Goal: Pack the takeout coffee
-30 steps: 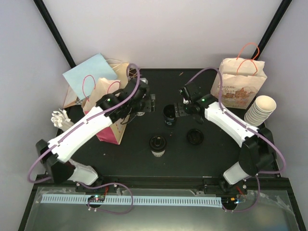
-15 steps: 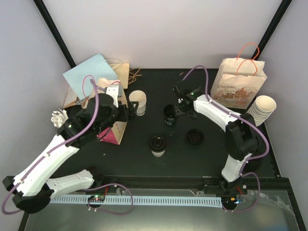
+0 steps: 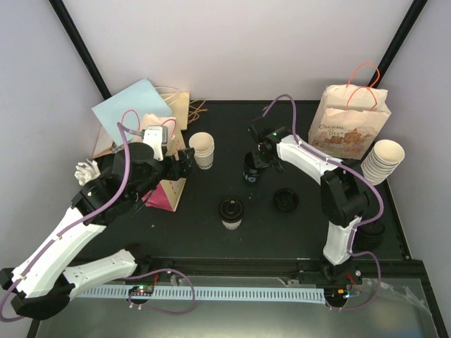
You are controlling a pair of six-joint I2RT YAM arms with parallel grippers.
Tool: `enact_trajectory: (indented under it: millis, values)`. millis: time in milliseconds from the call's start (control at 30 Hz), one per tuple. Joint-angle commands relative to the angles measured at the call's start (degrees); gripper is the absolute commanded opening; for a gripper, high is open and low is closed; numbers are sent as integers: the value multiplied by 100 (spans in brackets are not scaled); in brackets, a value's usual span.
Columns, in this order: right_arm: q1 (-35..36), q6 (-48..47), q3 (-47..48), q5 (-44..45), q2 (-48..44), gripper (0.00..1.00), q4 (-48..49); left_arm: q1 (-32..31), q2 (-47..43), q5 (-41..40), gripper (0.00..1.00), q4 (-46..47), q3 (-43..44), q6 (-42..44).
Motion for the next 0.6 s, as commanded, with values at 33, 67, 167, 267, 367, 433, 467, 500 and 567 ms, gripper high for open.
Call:
enact_trajectory:
  millis: [33, 67, 167, 267, 367, 433, 467, 500, 567]
  values:
    - [-69, -27, 128, 372, -83, 12, -106, 33, -99, -234, 92, -134, 10, 169]
    - [-109, -29, 124, 379, -107, 11, -106, 29, -103, -243, 92, -143, 8, 175]
    - [-301, -25, 73, 352, -198, 4, -90, 25, -115, -255, 92, -163, -15, 199]
    - [-552, -45, 5, 364, -295, 4, -73, 30, -113, -265, 92, -180, -23, 210]
    - [-975, -65, -66, 391, -360, 3, -72, 37, -113, -259, 93, -211, -4, 238]
    - [-1338, -30, -56, 352, -374, 4, -108, 33, -121, -256, 93, -202, -3, 245]
    - [-1526, -24, -68, 292, -387, 4, -81, 37, -126, -250, 93, -201, -3, 256]
    - [-1697, -10, -68, 228, -379, 5, -60, 38, -123, -248, 93, -194, -3, 261]
    - [-2019, 6, -39, 98, -333, 5, -33, 38, -114, -231, 93, -185, 4, 284]
